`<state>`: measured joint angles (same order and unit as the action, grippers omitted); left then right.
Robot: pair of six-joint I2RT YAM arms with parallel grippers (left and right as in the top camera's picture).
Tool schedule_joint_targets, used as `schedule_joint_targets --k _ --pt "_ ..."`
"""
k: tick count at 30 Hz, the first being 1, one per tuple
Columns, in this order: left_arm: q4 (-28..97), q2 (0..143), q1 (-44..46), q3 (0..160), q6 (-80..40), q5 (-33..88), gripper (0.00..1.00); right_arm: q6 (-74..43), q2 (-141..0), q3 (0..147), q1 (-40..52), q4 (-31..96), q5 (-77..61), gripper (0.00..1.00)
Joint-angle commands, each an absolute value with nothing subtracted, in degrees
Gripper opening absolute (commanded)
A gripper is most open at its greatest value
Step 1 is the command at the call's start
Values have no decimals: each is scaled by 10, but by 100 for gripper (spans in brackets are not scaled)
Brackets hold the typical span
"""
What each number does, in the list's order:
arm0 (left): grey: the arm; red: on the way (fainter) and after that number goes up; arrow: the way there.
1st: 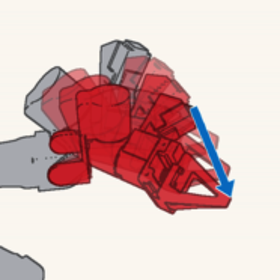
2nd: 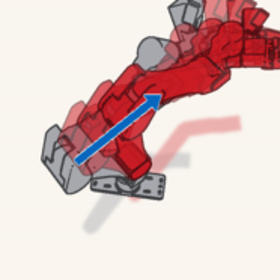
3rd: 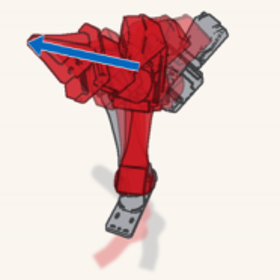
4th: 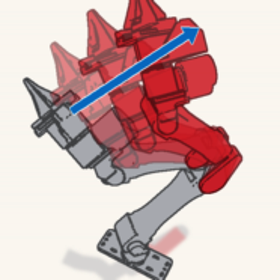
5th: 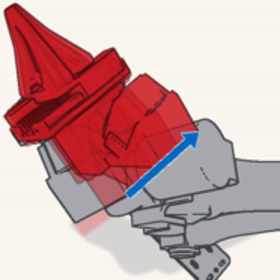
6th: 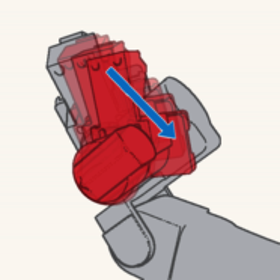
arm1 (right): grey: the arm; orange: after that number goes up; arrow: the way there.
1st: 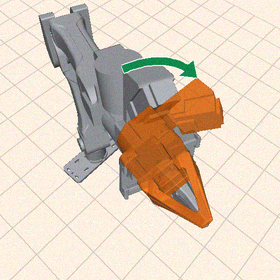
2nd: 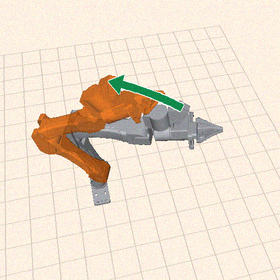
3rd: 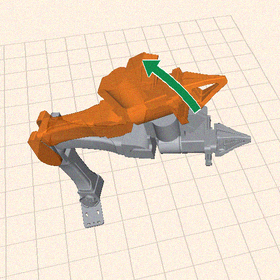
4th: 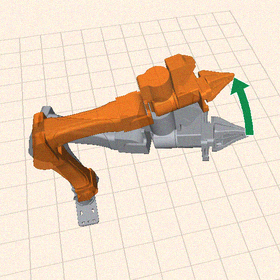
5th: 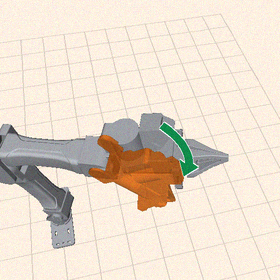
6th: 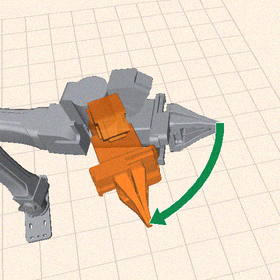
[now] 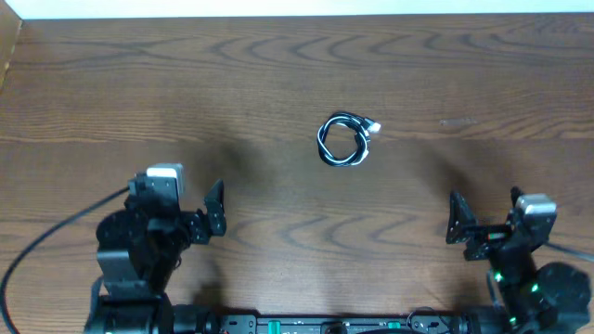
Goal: Untangle cables
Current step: 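Raise both arms and move grippers toward the cable bundle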
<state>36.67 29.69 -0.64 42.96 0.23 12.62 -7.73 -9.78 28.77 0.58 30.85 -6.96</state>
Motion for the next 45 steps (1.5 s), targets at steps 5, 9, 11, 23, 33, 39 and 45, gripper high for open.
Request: schedule_joint_targets --k 5,9,11,23,33,39,45 --pt "430 378 -9 526 34 144 96 -21 -333 489 3 391 -135 99" --pt "480 420 -9 578 57 143 96 6 -453 592 3 449 -153 99" --pt "500 442 -9 604 60 143 96 23 -511 644 3 484 -167 99" --pt "537 542 -9 676 51 153 98 78 -683 760 3 572 -192 99" --pt "537 550 -9 676 51 167 56 78 -686 759 3 588 -205 47" --pt "534 550 -9 676 51 167 39 78 -686 760 3 588 -205 61" --pt "524 550 -9 676 51 167 95 81 -686 760 3 579 -205 99"
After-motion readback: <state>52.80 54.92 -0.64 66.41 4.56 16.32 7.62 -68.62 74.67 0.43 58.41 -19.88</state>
